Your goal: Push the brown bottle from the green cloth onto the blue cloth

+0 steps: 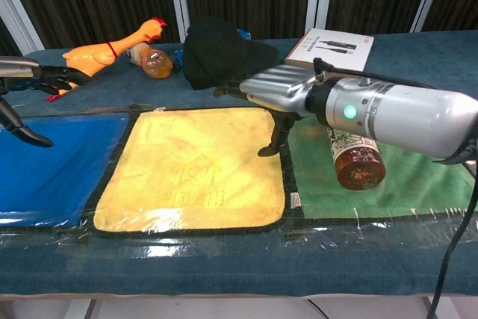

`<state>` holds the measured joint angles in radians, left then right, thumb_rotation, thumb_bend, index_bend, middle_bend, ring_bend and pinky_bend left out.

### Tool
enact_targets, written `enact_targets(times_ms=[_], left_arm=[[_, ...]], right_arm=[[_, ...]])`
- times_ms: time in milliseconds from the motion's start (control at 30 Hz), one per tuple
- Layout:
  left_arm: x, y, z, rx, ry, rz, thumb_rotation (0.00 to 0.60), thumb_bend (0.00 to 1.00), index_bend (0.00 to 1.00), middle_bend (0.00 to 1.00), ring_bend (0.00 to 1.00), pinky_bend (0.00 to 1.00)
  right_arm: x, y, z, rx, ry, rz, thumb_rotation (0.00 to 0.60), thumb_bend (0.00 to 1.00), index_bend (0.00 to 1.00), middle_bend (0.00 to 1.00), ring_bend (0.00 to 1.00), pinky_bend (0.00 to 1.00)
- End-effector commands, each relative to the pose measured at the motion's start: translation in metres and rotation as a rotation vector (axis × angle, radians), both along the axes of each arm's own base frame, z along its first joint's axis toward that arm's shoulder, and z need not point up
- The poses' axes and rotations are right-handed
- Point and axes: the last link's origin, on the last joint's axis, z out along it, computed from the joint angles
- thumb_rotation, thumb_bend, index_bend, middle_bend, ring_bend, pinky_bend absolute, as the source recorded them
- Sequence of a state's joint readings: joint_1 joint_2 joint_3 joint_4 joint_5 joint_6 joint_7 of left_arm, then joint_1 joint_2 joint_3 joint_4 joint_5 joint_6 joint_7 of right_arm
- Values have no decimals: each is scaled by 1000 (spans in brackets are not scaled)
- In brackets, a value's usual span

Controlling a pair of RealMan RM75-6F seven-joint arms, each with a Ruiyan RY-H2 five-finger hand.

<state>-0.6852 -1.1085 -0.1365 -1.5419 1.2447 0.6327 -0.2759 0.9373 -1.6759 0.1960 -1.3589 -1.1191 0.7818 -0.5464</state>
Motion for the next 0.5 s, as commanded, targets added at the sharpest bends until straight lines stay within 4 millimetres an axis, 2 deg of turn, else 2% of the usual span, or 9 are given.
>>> enact_targets(times_ms=[33, 200, 300, 400, 500], left_arm=[[0, -3, 0, -6, 4, -4, 600, 31, 0, 0, 0, 89], [-4, -17, 9, 17, 21, -40, 600, 31, 0, 0, 0, 89], [-13, -39, 27, 60, 70, -79, 600, 31, 0, 0, 0, 89], [-33, -74, 53, 124, 145, -99, 600, 31, 0, 0, 0, 89], [-60, -113, 72, 197, 207, -85, 600, 31, 0, 0, 0, 89]], right_arm=[[-2, 0, 7, -1, -16, -24, 600, 132, 0, 19, 0, 0], [-15, 6, 27, -42, -28, -14, 600, 132, 0, 20, 0, 0], [-33, 15, 57, -90, -68, -12, 600, 132, 0, 18, 0, 29], [-69, 27, 98, -131, -106, -48, 600, 132, 0, 46, 3, 182], [-119, 42, 134, -147, -88, -123, 600, 183, 1, 81, 24, 211]])
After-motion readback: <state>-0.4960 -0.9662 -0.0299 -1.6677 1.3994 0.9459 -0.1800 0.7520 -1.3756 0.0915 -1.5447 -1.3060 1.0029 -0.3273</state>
